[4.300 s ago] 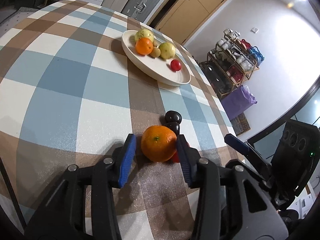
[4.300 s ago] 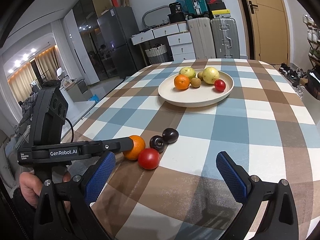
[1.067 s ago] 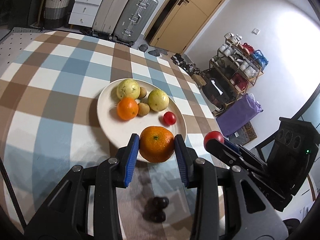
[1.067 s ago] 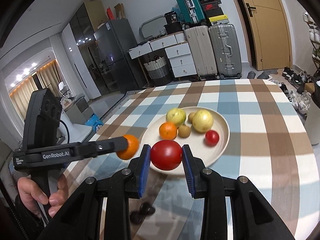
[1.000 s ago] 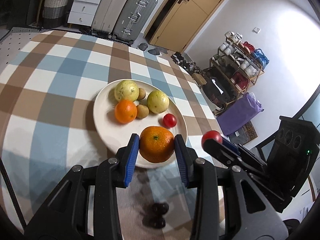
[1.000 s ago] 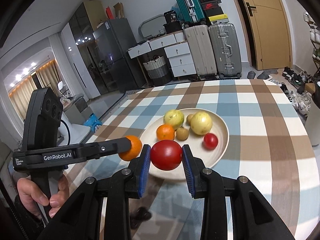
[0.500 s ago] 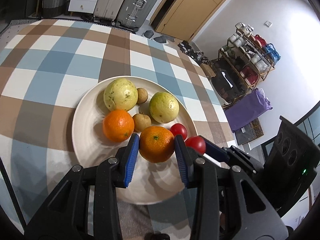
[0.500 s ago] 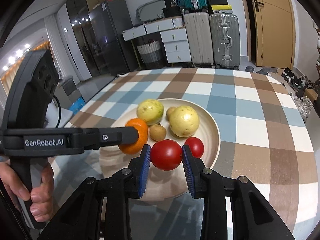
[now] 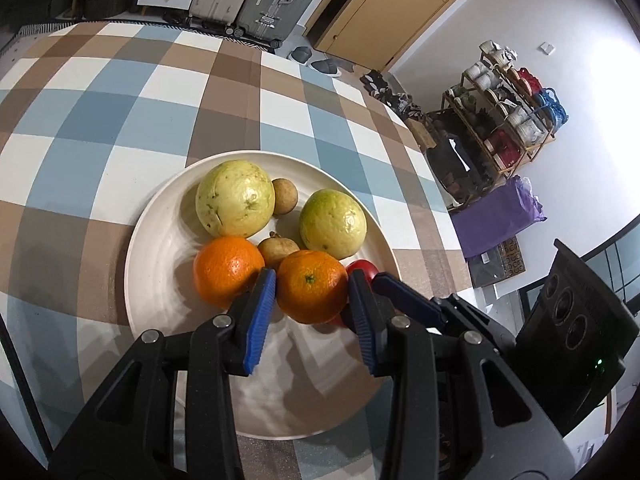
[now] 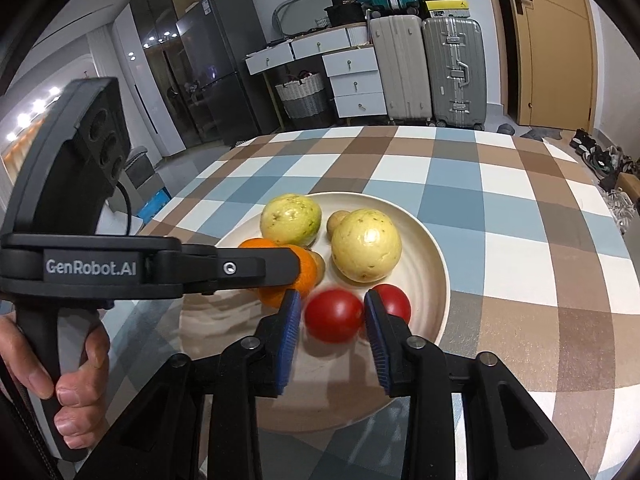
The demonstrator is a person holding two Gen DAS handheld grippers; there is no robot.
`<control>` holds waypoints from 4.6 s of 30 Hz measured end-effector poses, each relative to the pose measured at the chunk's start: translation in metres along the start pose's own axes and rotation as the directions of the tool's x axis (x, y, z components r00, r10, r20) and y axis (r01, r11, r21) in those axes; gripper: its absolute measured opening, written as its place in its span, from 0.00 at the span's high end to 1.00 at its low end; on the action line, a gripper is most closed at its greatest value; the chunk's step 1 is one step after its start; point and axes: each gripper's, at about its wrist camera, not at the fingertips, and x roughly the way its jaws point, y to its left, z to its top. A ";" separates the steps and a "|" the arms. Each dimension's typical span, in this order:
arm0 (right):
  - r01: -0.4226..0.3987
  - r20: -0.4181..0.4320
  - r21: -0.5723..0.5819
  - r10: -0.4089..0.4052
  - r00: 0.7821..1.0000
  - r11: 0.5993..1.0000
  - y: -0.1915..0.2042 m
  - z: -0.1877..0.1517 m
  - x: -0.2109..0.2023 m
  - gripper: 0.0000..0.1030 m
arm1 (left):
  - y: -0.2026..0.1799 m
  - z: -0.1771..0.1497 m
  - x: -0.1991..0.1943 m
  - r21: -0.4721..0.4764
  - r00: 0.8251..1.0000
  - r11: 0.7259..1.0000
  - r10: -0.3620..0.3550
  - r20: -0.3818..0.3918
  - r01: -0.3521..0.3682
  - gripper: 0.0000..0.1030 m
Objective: Organize fruits
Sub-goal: 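Carry the orange and tomato onto the white plate and open both grippers, then withdraw both tools from the plate toward the dark plums, then lower the left gripper onto a dark plum and close on it, then grasp the other dark plum with the right gripper while the left gripper holds its plum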
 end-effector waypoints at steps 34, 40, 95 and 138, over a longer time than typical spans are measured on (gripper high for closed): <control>0.006 0.194 0.010 -0.008 0.981 1.000 0.047 -0.034 -0.138 0.41 | -0.047 -0.116 -0.141 0.145 0.984 0.982 0.097 0.149 -0.119 0.53; 0.008 0.205 0.016 -0.011 0.979 1.000 0.057 -0.046 -0.150 0.33 | -0.044 -0.148 -0.158 0.151 0.973 0.975 0.135 0.184 -0.164 0.33; -0.005 0.084 0.193 -0.011 0.996 0.981 0.021 -0.143 -0.139 0.00 | -0.023 -0.204 -0.081 0.279 0.984 0.945 0.175 0.017 -0.172 0.34; 0.063 -0.104 -0.006 -0.063 0.993 0.998 0.103 -0.112 -0.054 0.11 | 0.083 -0.250 -0.195 0.045 0.994 0.999 -0.025 0.109 0.021 0.79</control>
